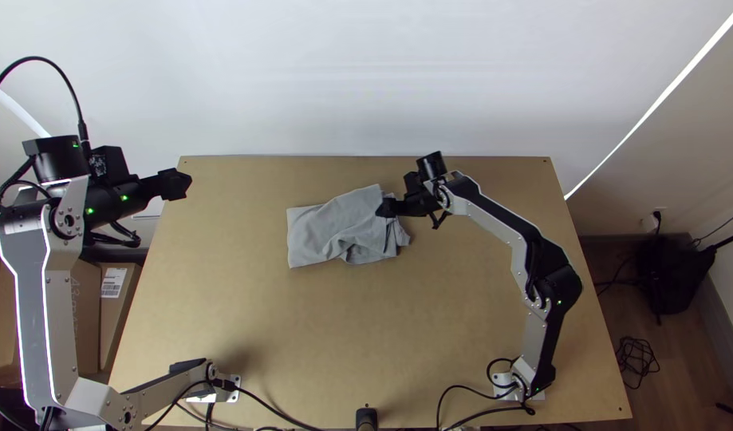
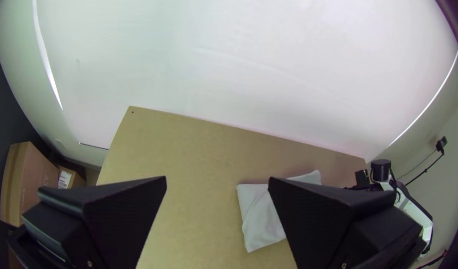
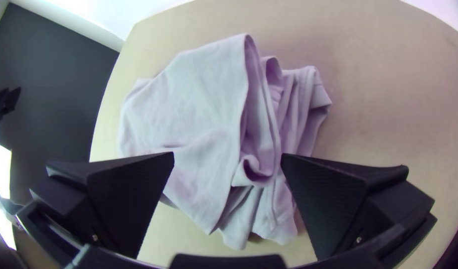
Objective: Fold the t-shirt
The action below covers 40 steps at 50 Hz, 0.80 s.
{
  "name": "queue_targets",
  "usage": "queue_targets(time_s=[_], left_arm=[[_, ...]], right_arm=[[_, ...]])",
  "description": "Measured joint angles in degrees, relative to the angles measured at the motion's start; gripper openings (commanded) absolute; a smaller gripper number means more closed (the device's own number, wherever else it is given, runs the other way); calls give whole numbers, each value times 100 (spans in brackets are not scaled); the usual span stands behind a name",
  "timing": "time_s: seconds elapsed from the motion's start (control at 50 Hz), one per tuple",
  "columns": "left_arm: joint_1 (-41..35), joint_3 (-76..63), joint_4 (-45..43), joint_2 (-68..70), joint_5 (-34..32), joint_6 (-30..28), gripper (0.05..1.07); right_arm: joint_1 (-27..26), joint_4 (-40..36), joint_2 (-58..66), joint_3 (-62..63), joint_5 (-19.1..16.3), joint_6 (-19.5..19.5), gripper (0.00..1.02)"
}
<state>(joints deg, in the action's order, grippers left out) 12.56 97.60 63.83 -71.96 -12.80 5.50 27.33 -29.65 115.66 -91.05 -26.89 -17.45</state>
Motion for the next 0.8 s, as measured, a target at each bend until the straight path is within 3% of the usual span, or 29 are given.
queue_targets(time_s=[0.1,0.16,0.3,0.8], left_arm=[[22,0,26,42,0,0,103],[46,-11,39,76,0,0,103],[177,-55,127,175,0,-24,103],[278,-144,144,229,0,-107,103]], right_arm=[[127,22,140,-94,245,4,96],[166,17,238,-94,420,15,82],[177,17,442,-94,920,15,1],[-420,111,479,-39,1021,13,2]])
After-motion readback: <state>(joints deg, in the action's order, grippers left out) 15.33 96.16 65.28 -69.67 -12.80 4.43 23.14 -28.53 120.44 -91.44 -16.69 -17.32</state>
